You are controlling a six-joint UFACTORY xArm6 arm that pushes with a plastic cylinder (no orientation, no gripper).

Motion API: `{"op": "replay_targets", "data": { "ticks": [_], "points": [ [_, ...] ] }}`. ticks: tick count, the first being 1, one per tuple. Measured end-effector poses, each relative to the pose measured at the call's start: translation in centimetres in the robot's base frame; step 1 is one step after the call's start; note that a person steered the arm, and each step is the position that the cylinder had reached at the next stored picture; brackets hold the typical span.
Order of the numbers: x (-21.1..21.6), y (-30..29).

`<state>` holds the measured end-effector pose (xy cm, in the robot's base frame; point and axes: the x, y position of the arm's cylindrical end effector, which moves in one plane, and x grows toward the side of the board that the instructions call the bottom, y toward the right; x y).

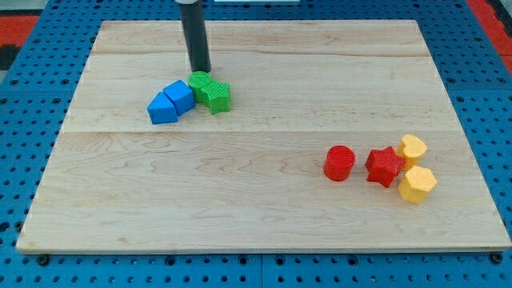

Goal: Place the arm towards the right center

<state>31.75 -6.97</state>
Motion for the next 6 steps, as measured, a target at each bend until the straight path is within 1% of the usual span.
{"op": "replay_targets", "data": {
  "ticks": [2,4,5,6],
  "points": [
    [1.6,15.7],
    [8.8,31.3],
    [13.2,36.5],
    [15.7,36.0]
  ]
}}
